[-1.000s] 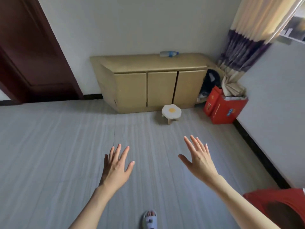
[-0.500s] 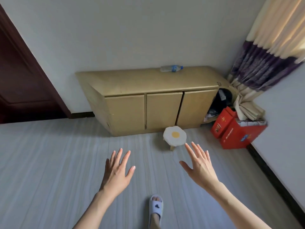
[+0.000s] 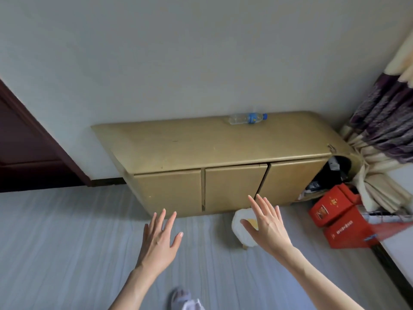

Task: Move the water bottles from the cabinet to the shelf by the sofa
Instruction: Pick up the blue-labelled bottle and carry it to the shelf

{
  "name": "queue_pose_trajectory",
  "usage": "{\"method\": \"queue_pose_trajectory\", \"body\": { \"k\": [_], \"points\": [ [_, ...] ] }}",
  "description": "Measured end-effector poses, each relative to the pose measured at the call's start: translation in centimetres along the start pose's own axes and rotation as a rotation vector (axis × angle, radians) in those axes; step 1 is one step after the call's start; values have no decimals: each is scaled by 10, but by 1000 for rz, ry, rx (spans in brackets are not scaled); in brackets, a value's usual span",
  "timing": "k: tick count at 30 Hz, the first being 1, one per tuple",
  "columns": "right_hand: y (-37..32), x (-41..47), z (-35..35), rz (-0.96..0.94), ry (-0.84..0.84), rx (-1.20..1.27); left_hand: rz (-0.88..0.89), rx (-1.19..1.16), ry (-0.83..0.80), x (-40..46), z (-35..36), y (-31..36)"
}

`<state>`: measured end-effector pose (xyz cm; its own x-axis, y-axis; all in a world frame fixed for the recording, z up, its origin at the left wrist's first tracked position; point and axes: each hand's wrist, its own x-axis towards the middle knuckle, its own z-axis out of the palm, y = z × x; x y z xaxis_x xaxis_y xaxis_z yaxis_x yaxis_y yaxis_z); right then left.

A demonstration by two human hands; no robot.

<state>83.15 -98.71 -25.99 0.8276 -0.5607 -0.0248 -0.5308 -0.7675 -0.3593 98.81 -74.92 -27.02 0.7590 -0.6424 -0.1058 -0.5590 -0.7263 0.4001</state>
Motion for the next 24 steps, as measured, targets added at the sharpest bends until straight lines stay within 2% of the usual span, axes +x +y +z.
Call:
{"method": "queue_pose_trajectory", "body": {
  "k": [11,16,20,24],
  "points": [
    [25,226,8,170,-49,19,101,52,-121,273,2,-2],
    [42,319,9,216,-80,-10,149,125,-274,380,16,10],
    [70,398,9,229,-177,-15,189,154,-346,460,33,33],
    [111,479,22,260,-205,-6,171,198,-402,533,56,51]
  ]
}}
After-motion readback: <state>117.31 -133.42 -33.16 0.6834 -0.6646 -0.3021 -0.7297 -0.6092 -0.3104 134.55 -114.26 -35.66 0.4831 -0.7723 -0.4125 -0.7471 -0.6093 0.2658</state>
